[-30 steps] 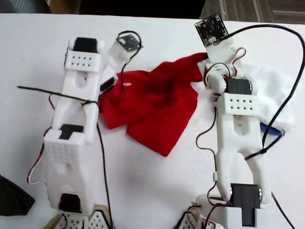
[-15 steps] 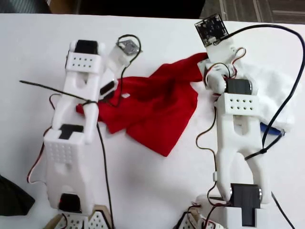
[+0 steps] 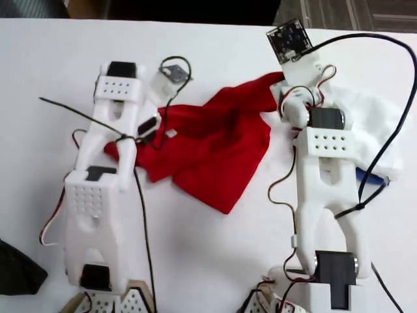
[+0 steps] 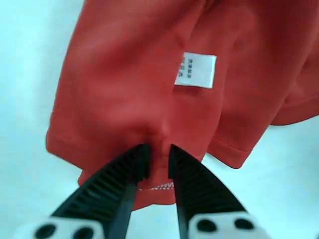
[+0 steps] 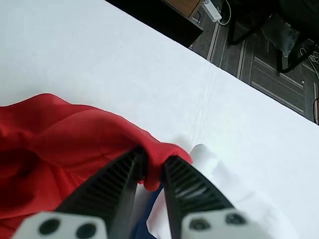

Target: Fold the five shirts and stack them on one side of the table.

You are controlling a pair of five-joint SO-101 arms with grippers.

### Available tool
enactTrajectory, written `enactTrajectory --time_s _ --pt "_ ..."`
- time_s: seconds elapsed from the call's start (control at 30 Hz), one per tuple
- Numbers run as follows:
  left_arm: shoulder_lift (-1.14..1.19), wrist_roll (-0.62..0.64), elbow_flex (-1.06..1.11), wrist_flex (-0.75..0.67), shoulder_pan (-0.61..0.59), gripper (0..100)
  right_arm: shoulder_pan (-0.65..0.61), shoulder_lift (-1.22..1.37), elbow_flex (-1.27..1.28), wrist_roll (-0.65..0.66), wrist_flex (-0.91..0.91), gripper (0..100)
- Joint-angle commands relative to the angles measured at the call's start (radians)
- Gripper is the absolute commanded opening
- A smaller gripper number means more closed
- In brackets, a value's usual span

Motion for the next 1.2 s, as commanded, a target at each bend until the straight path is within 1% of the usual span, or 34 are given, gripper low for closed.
enactTrajectory --time_s 0.0,0.03,0.17,0.27,0.33,0.53,0.73,0.83,0.93,1.07,1.17 --pt "-0.012 0.002 -0.021 -0.006 -0.008 2 -0.001 -0.07 -0.055 0.002 0.004 2.2" --pt "-0.012 0.003 -0.045 0.003 -0.008 3 -0.001 -0.07 -0.055 0.002 0.004 2.2" --pt "-0.02 0.014 -0.208 0.063 -0.008 3 -0.001 -0.07 -0.055 0.002 0.004 2.2" --pt "-0.084 0.014 -0.239 0.063 -0.018 3 -0.001 -0.07 -0.055 0.002 0.004 2.2" --pt "-0.135 0.012 -0.213 0.063 -0.023 3 -0.001 -0.07 -0.055 0.002 0.004 2.2" --pt "-0.275 0.005 -0.045 0.06 -0.023 3 0.018 -0.07 -0.057 0.0 0.004 2.2" --pt "-0.497 0.006 0.005 0.06 -0.025 3 0.021 -0.074 -0.058 0.0 0.004 2.2" --pt "-0.586 0.006 0.005 0.058 -0.025 3 0.027 -0.133 -0.06 0.0 0.004 2.2" --pt "-0.621 0.006 0.002 0.058 -0.026 3 0.025 -0.202 -0.06 0.0 0.004 2.2" --pt "-0.675 0.011 -0.005 0.058 -0.048 3 0.038 -0.305 -0.06 0.0 0.004 2.2" --pt "-0.764 0.005 -0.005 0.049 -0.071 3 0.064 -0.386 -0.095 0.002 -0.008 2.1"
